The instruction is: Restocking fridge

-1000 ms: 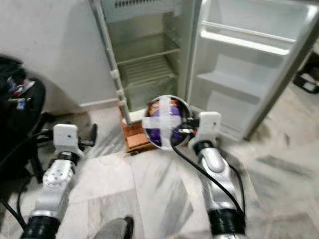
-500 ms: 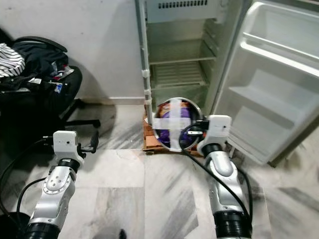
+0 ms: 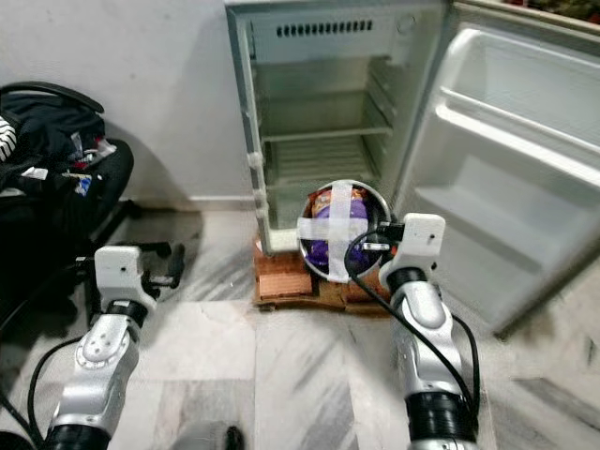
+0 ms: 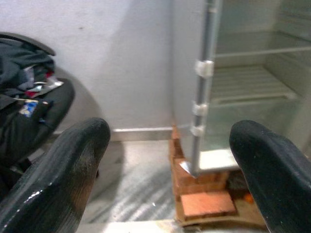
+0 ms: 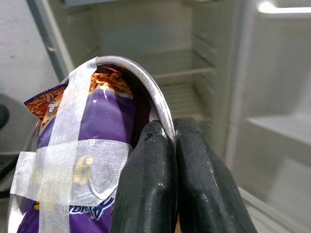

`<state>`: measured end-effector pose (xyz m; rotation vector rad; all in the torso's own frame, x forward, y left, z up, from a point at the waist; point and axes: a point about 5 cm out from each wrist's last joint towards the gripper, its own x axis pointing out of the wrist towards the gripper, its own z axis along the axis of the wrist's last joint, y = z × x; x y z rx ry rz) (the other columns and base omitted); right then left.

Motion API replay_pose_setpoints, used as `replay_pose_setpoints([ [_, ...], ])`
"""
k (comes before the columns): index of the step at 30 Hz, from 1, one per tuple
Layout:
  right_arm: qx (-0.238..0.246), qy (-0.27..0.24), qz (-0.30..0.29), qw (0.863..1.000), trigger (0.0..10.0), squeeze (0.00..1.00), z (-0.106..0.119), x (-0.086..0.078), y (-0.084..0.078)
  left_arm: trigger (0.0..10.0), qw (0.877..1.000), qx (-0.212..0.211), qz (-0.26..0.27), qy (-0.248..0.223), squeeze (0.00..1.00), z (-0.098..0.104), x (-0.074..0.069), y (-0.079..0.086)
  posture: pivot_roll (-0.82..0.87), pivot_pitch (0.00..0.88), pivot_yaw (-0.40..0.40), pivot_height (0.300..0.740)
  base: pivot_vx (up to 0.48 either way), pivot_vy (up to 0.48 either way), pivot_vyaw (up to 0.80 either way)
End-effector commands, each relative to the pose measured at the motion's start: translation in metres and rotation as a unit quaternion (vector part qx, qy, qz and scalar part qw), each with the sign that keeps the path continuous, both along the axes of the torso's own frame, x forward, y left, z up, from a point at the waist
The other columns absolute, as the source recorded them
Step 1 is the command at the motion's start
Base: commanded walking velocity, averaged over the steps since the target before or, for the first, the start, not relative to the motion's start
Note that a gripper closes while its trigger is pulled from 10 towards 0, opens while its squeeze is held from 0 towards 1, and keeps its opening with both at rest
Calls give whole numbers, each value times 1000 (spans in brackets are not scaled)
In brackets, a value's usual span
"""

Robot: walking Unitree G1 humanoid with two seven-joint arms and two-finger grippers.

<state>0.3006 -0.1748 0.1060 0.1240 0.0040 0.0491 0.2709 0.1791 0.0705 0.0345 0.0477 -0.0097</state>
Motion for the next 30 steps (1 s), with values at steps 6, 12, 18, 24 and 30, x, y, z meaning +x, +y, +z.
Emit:
replay_pose_setpoints([
  [6, 4, -12, 18, 1000, 10000, 0, 4, 5, 14, 10000, 1000, -3, 6, 6, 0, 0, 0, 5, 33, 104, -29, 740, 461, 0, 0],
  [12, 3, -11, 20, 1000, 10000, 0, 3, 5, 15, 10000, 1000, -10, 3, 8, 0, 0, 0, 3, 32, 103, -29, 740, 406, 221, 0],
  [18, 3, -11, 19, 1000, 10000, 0, 2, 6, 15, 10000, 1000, -9, 0, 6, 0, 1, 1, 3, 30, 103, -28, 740, 389, 282, 0],
  [24, 2, -12, 19, 1000, 10000, 0, 2, 6, 15, 10000, 1000, -11, 0, 7, 0, 1, 0, 1, 31, 101, -26, 740, 333, 344, 0],
  [30, 1, -10, 16, 1000, 10000, 0, 1, 5, 13, 10000, 1000, -5, 0, 15, 0, -2, -9, 2, 36, 99, -26, 740, 283, 388, 0],
])
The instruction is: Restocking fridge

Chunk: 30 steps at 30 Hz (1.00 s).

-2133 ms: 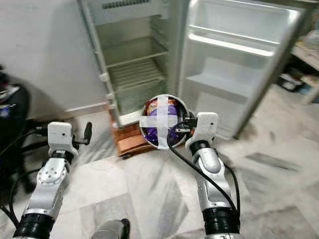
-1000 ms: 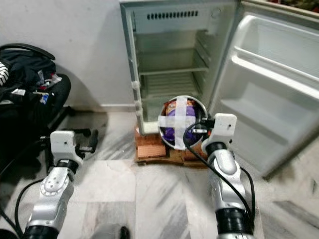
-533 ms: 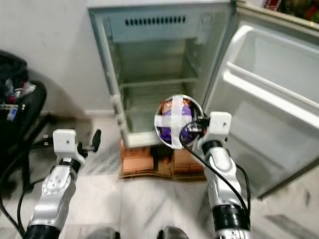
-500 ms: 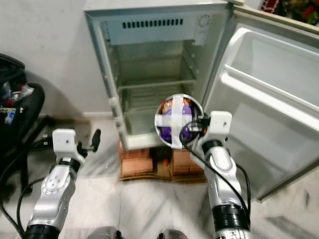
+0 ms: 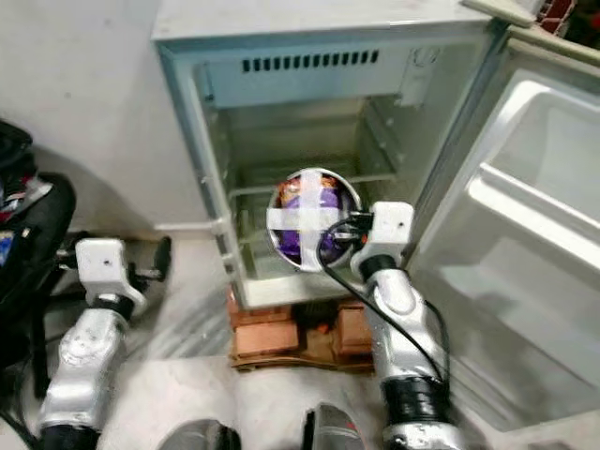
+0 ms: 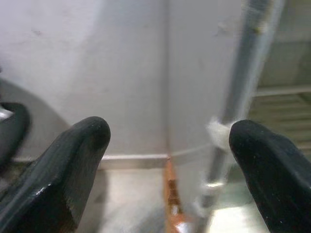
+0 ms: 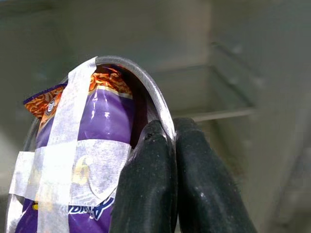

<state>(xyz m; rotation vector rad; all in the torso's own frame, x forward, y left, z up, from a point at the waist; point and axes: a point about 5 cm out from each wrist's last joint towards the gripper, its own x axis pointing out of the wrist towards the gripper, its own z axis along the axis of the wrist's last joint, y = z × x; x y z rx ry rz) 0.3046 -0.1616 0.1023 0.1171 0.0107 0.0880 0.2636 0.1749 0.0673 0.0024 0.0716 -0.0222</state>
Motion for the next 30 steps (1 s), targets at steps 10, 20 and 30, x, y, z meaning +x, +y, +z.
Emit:
replay_pose_setpoints([
  [10, 6, -14, -6, 1000, 10000, 0, 5, 3, 1, 10000, 999, 34, 24, -4, 0, 6, -1, 11, 43, 98, -26, 740, 0, 0, 0],
  [20, 1, -23, -12, 1000, 10000, 0, 8, 7, 0, 10000, 999, 39, 21, -7, 0, 7, -9, 13, 49, 97, -27, 740, 0, 0, 477],
  [30, -1, -19, -40, 999, 10000, 0, 6, 6, -8, 10000, 999, 33, 7, -14, 0, 10, -9, 10, 44, 98, -26, 740, 0, 0, 161],
])
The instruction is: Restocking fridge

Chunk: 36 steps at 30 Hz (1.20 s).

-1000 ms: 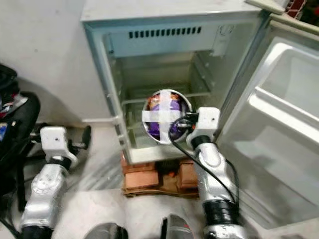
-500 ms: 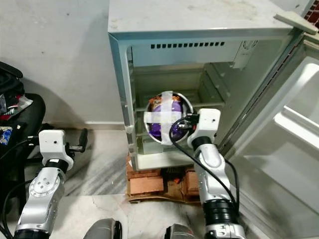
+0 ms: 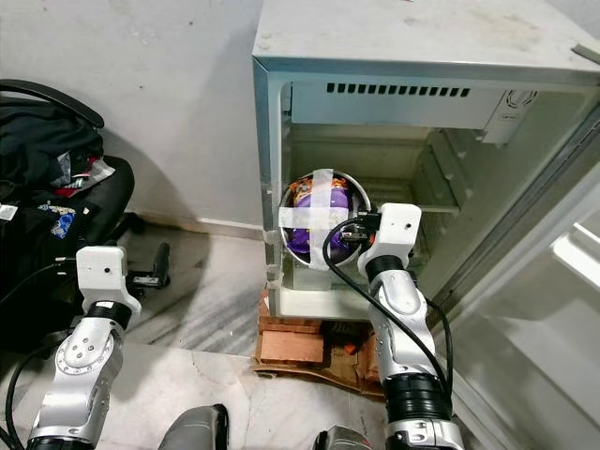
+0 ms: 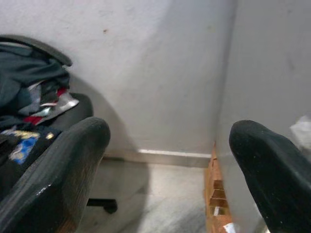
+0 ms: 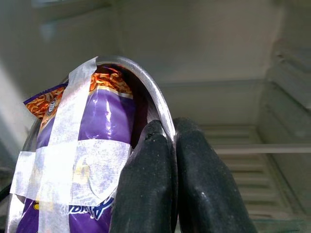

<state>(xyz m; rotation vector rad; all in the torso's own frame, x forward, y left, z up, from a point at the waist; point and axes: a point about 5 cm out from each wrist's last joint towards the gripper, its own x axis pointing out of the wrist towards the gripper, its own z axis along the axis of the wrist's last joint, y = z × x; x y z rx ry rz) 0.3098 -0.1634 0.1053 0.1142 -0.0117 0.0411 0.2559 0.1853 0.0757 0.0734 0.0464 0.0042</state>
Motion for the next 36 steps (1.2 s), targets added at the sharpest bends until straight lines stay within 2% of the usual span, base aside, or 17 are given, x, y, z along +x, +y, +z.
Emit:
replay_pose_setpoints([
  [1, 0, -9, -18, 1000, 10000, 0, 3, 0, -7, 10000, 1000, -3, -4, -1, 0, 1, -2, 0, 44, 98, -26, 740, 0, 0, 0],
  [6, 2, -3, -21, 1000, 10000, 0, -1, -3, -8, 10000, 1000, -6, -3, 0, 0, 1, -3, 0, 43, 100, -25, 740, 0, 0, 0],
  [14, 5, 5, -18, 1000, 10000, 0, -6, -15, -7, 10000, 1000, -10, -4, 10, 0, -2, -18, 1, 44, 109, -26, 740, 0, 0, 0],
  [20, 5, 12, -17, 1000, 10000, 0, -10, -18, -7, 10000, 1000, -11, -6, 13, 0, -3, -20, 0, 45, 113, -30, 740, 0, 0, 0],
  [36, 4, 16, -1, 1000, 10000, 0, -9, -18, -2, 10000, 1000, -19, -9, 17, 0, -2, -22, -1, 43, 116, -33, 740, 356, 0, 0],
])
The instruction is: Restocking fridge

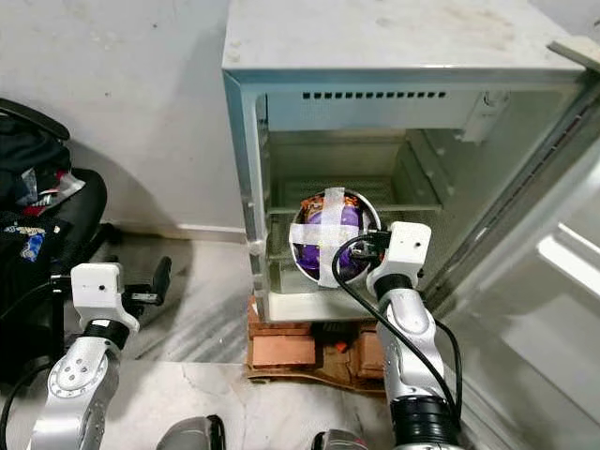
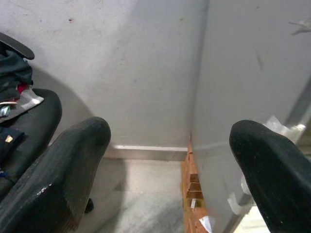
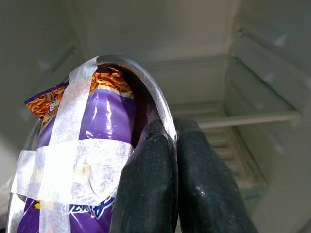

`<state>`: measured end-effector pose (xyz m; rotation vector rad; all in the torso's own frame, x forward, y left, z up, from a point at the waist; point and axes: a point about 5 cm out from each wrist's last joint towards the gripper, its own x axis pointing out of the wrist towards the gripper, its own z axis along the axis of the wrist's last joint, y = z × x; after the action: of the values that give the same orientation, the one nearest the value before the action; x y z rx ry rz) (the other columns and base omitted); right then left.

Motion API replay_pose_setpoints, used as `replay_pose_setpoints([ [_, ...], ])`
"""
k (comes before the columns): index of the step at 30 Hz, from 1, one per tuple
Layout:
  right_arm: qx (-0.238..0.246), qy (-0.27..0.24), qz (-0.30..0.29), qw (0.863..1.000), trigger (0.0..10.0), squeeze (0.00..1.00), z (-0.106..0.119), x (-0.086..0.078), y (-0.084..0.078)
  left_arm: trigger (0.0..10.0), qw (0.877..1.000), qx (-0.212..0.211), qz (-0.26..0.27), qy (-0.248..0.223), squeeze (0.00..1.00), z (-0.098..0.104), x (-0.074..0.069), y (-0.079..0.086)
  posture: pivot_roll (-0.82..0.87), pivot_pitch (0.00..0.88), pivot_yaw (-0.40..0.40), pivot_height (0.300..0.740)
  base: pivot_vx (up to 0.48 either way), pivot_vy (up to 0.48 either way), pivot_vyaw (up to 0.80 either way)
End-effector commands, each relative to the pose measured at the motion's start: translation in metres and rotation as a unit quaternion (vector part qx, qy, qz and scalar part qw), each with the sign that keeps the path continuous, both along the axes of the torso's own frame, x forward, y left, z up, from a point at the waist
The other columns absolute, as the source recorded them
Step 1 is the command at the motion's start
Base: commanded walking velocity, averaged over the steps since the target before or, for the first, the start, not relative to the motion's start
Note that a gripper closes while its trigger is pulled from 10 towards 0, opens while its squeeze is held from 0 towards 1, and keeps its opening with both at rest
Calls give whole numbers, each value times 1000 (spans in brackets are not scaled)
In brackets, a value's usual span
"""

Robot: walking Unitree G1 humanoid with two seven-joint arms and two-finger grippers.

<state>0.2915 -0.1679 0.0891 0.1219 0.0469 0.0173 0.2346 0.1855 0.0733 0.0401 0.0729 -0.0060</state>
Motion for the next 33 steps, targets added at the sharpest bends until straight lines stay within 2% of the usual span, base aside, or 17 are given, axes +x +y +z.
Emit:
replay_pose_setpoints([
  [1, 1, -13, 10, 1000, 10000, 0, 7, 0, 3, 10000, 1000, -3, -5, 3, 0, 0, 0, -1, 42, 117, -33, 740, 379, 0, 0],
  [11, -1, -7, 21, 1000, 10000, 0, 4, -2, 3, 10000, 1000, -1, -2, 6, 0, 0, -1, -1, 42, 120, -33, 740, 369, 0, 0],
  [24, 9, 17, 80, 997, 10000, 0, -4, 0, 18, 10000, 999, 13, 31, 4, 0, 4, -11, 10, 83, 154, -49, 740, 0, 0, 0],
  [25, 9, 21, 96, 995, 10000, 0, -5, 4, 24, 10000, 999, 17, 40, 3, 0, 5, -16, 14, 97, 165, -53, 740, 0, 0, 0],
  [31, 24, 24, 115, 993, 10000, 0, -4, 22, 39, 10000, 998, 26, 50, 7, 0, 9, -28, 18, 153, 200, -69, 740, 0, 0, 0],
  [33, 41, 29, 117, 992, 10000, 0, -2, 36, 48, 10000, 998, 33, 61, 10, 0, 11, -37, 22, 192, 217, -80, 740, 0, 0, 0],
])
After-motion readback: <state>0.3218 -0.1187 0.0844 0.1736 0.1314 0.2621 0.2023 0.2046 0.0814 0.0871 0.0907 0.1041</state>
